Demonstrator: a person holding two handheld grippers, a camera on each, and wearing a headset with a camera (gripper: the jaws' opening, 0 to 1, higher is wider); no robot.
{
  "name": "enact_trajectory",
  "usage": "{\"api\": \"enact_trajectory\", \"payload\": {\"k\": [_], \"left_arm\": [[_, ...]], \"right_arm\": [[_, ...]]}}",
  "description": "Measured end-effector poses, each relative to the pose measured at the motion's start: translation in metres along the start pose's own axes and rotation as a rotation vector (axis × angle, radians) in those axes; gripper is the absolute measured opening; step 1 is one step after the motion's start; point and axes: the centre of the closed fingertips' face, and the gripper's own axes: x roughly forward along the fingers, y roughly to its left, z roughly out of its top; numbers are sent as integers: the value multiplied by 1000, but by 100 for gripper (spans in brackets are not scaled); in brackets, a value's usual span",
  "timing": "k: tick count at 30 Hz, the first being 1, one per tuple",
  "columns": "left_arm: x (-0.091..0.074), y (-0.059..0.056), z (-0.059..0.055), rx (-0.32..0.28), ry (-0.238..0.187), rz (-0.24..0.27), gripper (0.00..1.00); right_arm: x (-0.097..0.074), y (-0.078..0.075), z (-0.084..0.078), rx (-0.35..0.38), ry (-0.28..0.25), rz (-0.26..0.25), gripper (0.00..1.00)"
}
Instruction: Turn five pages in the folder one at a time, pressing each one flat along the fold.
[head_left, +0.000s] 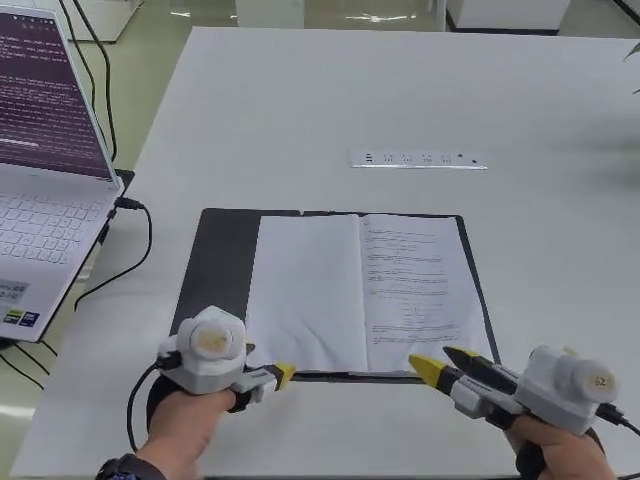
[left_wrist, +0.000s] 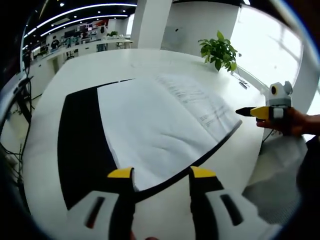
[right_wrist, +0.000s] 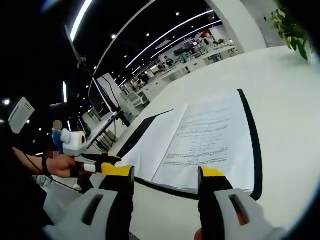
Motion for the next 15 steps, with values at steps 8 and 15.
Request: {"api": "enact_trajectory", "payload": {"k": [8,15], "left_arm": [[-19,1,16,42,-39,-4,49],[-42,3,30,66,-73,9,53]], "right_arm": [[-26,-14,22,-29,-57,-57,55],[-41,-15,31,-101,-42,-55,62]]}}
